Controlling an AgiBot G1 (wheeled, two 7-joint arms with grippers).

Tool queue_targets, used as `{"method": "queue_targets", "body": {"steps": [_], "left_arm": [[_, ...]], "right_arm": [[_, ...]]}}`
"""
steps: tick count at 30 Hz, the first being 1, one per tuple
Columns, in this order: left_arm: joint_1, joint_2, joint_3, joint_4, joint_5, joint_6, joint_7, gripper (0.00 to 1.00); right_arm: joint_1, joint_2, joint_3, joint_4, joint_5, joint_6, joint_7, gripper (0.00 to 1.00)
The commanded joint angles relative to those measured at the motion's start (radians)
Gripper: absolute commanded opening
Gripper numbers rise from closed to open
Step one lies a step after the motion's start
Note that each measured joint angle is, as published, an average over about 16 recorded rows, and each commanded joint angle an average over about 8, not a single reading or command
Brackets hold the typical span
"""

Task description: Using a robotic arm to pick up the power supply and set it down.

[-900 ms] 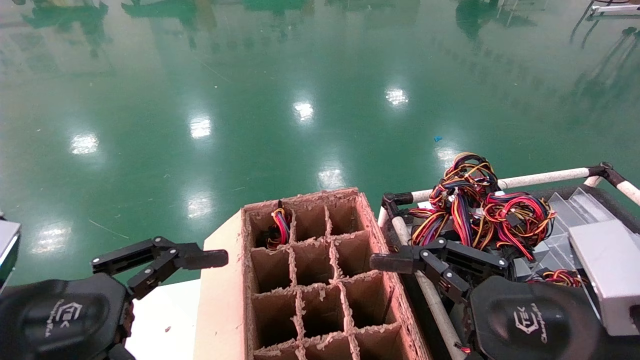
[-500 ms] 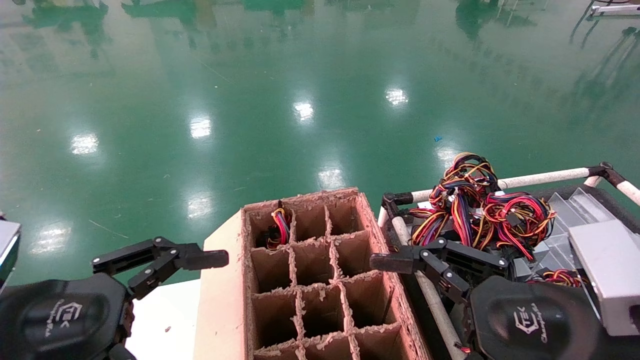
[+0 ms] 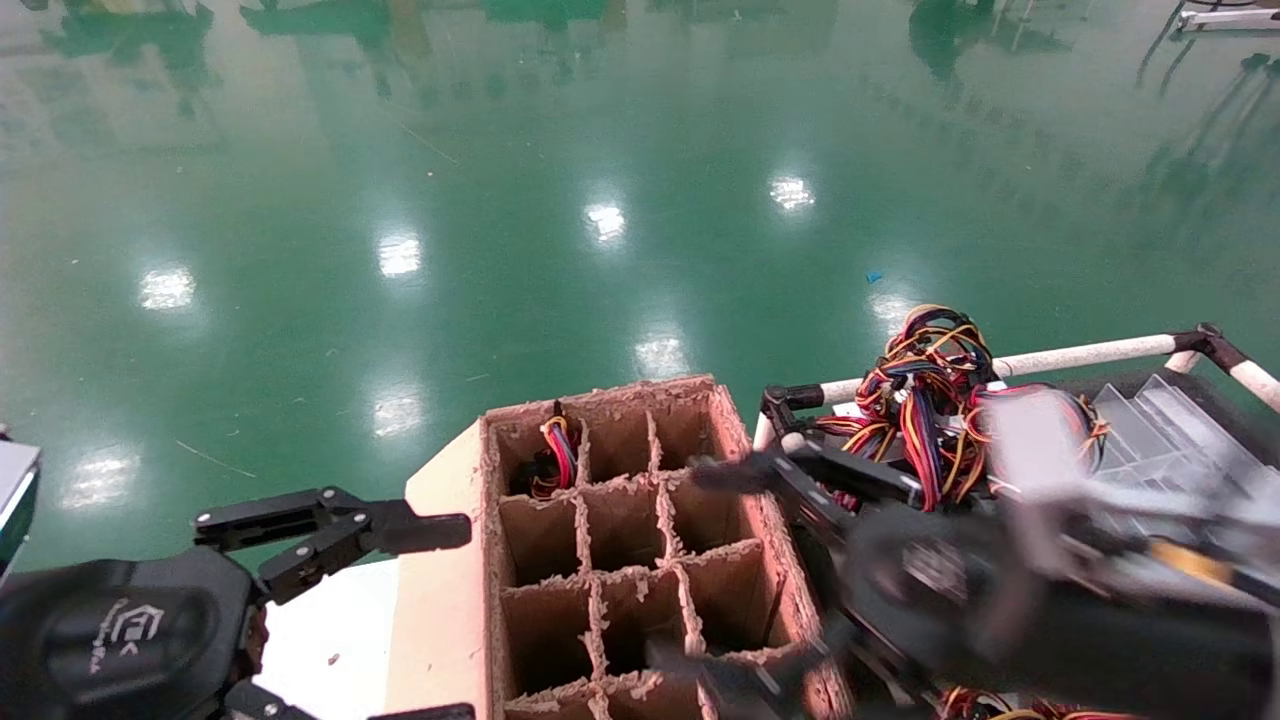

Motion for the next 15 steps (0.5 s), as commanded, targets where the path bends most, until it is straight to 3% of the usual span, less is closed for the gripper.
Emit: {"method": "queue_targets", "body": {"steps": [1, 8, 15], "left_arm": [[0.0, 0.0, 0.0, 0.0, 0.0, 0.0, 0.0, 0.0], [0.0, 0.0, 0.0, 0.0, 0.0, 0.0, 0.0, 0.0], [0.0, 0.0, 0.0, 0.0, 0.0, 0.0, 0.0, 0.0]], "right_arm": [[0.028, -0.049, -0.028, -0.039, -0.047, 0.03, -0.001, 1.0], [0.16, -0.216, -0.124, -0.234, -0.233, 0.115, -0.06, 1.0], [0.231, -0.345, -0.168, -0.416, -0.318, 0.178, -0.142, 1.0]]}}
